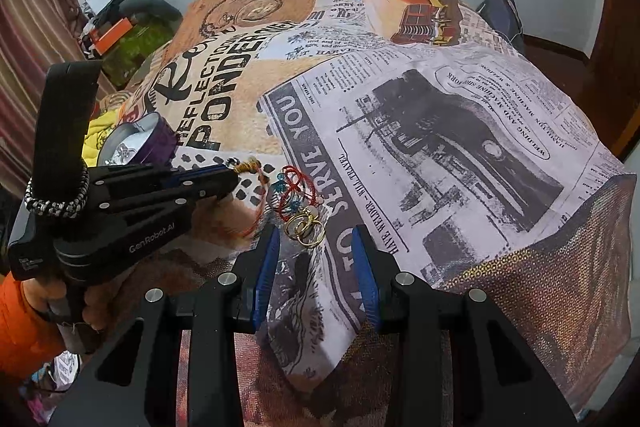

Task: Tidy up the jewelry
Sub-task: 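Grasp the gold and red bracelet with the left gripper, then carry the bracelet with the left gripper over the heart tin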

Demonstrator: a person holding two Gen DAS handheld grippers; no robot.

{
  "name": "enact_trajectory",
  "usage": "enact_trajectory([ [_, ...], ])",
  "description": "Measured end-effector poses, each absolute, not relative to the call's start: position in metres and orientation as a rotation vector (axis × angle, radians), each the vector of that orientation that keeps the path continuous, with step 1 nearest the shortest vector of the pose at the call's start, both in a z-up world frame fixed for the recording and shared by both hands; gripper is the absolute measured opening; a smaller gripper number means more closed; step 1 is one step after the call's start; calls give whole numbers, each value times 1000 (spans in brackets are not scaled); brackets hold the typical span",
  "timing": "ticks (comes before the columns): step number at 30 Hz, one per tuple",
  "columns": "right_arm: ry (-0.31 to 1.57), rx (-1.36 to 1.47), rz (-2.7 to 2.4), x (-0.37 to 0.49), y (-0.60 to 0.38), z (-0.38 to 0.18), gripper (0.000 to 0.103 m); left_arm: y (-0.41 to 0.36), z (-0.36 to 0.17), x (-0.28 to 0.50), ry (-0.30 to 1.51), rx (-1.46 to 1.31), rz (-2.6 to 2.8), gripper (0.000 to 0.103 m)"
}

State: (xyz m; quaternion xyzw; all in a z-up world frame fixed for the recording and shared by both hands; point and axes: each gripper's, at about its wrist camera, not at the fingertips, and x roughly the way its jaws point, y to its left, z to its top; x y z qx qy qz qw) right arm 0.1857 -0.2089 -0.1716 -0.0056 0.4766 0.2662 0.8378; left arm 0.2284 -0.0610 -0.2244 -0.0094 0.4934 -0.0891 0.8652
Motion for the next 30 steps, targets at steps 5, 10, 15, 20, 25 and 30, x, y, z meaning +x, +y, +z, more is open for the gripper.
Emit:
enact_trajectory([
  [5,1000,-23,570,183,-204,-166,34,-49,-209,218,996,-55,-182,1],
  [10,987,-41,592,186,-190,-161,34,-21,-174,203,908,-100,-154,1],
  [15,970,-67,644,191,-165,-158,34,3,-148,193,831,-84,-105,1],
  [20,969,-88,701,199,-136,-162,34,22,-142,187,793,-85,-69,1],
  [25,995,-149,704,210,-113,-178,34,35,-150,179,790,-105,-68,1],
  [30,1027,-194,675,221,-104,-194,27,41,-160,179,805,-122,-84,1],
])
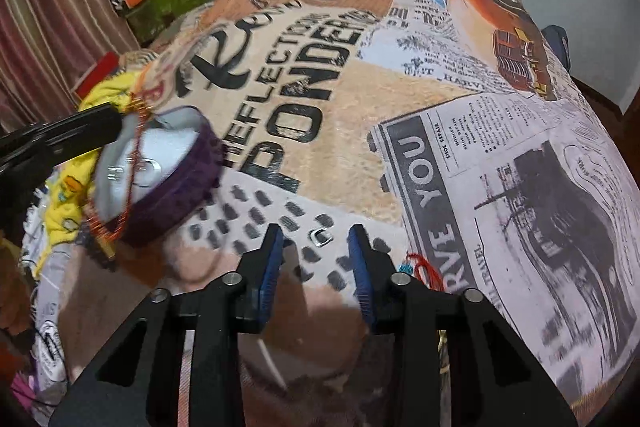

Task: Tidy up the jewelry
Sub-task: 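Carry the bracelet with the left gripper over the heart tin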

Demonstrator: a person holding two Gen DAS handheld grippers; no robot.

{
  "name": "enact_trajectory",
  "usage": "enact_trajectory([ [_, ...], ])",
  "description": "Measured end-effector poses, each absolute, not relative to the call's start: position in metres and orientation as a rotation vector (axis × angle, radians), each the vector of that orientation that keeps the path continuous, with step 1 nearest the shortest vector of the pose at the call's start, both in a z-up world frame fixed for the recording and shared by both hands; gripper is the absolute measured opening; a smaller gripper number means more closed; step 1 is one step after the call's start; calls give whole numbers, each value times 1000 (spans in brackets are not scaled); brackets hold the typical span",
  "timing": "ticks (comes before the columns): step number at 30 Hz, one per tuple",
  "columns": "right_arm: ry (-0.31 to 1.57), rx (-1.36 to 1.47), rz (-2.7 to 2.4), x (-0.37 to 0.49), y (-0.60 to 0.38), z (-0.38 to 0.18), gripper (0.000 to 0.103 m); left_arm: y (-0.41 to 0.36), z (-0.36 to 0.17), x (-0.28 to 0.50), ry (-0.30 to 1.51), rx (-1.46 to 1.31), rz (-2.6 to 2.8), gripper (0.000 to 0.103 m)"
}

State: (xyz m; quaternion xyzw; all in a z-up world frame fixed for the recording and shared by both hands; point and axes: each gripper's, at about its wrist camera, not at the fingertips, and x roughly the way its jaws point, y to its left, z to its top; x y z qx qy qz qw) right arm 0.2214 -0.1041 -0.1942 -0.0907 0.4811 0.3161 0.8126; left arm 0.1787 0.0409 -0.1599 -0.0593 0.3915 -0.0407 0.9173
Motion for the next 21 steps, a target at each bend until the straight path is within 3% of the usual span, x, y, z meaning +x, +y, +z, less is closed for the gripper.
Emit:
enact_trajectory([
  [9,990,-240,665,217,-101,-195,10,47,-170,180,814,-164,-88,1],
  [21,907,-192,678,201,-102,-150,9,56,-133,158,740,-153,-57,1],
])
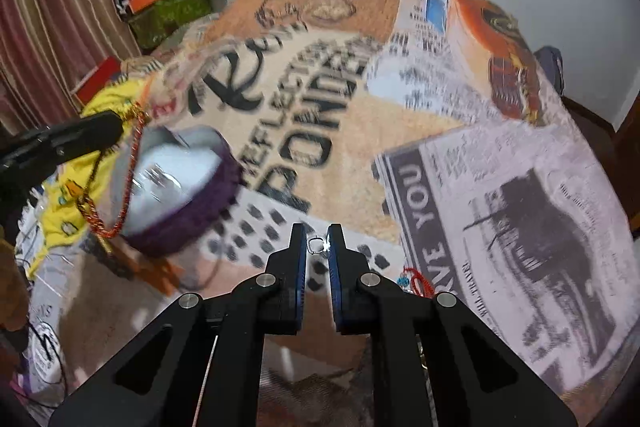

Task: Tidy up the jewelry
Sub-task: 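Carry the bracelet with the left gripper over the heart tin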

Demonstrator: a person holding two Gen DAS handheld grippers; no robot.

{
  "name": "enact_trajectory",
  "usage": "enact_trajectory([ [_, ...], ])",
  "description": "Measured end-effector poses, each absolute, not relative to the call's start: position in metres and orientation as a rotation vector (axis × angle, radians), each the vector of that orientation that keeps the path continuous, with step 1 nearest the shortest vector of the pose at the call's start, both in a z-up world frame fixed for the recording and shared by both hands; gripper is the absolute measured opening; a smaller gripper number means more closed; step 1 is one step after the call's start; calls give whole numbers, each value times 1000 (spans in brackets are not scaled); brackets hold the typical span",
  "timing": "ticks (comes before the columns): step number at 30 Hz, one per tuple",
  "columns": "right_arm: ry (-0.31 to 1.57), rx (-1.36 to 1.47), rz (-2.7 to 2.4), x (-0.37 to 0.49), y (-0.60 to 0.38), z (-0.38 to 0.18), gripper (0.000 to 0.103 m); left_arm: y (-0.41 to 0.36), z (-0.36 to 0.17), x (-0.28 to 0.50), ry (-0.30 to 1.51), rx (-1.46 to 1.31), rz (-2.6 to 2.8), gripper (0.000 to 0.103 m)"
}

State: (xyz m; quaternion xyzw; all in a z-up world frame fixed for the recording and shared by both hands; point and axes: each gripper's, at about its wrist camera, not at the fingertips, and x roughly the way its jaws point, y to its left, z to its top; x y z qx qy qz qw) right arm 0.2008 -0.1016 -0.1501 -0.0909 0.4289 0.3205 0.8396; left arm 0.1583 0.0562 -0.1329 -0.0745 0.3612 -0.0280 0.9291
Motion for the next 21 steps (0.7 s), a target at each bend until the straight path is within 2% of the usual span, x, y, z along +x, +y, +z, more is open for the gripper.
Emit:
enact_trajectory([
  [11,761,-120,735,172,-88,-88,9,81,-92,129,680,-112,-6,1],
  [21,771,-99,788,167,-60,-93,9,94,-123,152,796,-95,-45,1],
])
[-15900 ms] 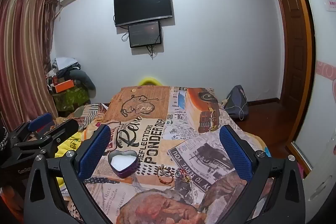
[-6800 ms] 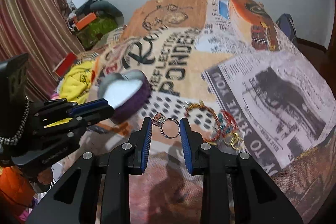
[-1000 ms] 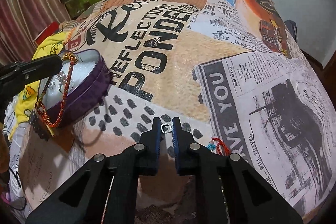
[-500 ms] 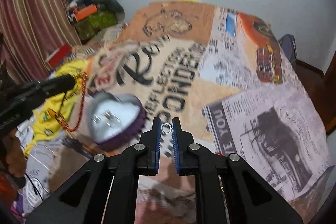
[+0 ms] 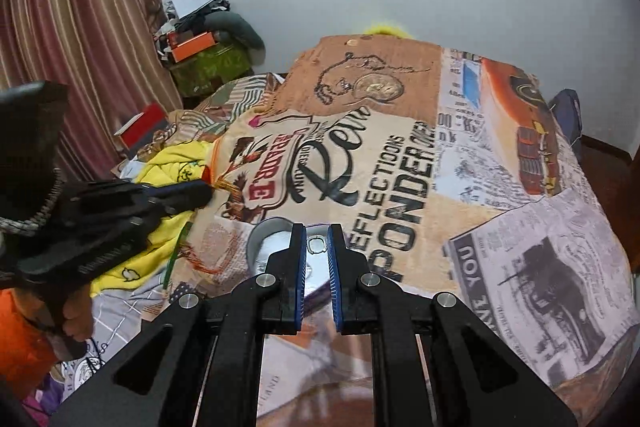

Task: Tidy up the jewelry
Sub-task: 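Carry the bracelet with the left gripper over the heart tin, then lower the bracelet into the tin and open the left gripper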

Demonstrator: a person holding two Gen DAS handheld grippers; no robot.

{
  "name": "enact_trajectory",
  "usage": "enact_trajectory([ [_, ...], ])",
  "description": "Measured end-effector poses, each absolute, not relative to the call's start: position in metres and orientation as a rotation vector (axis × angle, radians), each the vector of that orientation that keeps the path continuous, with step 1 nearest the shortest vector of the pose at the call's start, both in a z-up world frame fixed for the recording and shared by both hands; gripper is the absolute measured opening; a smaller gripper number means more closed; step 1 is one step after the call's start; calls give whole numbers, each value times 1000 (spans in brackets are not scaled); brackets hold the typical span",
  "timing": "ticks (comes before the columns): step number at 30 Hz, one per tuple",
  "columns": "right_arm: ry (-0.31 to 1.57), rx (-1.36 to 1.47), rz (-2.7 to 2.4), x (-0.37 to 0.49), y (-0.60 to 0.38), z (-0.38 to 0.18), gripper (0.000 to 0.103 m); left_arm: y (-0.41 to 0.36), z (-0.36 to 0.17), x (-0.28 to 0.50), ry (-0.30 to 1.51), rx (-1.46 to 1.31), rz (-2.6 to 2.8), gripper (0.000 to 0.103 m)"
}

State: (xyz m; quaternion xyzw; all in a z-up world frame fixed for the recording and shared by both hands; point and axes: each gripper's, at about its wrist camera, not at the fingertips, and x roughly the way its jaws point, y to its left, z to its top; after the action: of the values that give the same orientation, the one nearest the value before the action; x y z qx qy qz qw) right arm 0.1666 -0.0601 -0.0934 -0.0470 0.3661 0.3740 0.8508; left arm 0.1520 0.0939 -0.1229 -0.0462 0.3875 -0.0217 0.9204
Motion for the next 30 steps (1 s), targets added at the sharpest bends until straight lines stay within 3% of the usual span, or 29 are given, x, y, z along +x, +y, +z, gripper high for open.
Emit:
enact_trajectory([
  [21,867,-102,819,194,-31,-132,9,92,-169,191,889,-90,-108,1],
  [30,914,-141,800,199,-21,-148,10,102,-162,179,849,-61,-59,8],
])
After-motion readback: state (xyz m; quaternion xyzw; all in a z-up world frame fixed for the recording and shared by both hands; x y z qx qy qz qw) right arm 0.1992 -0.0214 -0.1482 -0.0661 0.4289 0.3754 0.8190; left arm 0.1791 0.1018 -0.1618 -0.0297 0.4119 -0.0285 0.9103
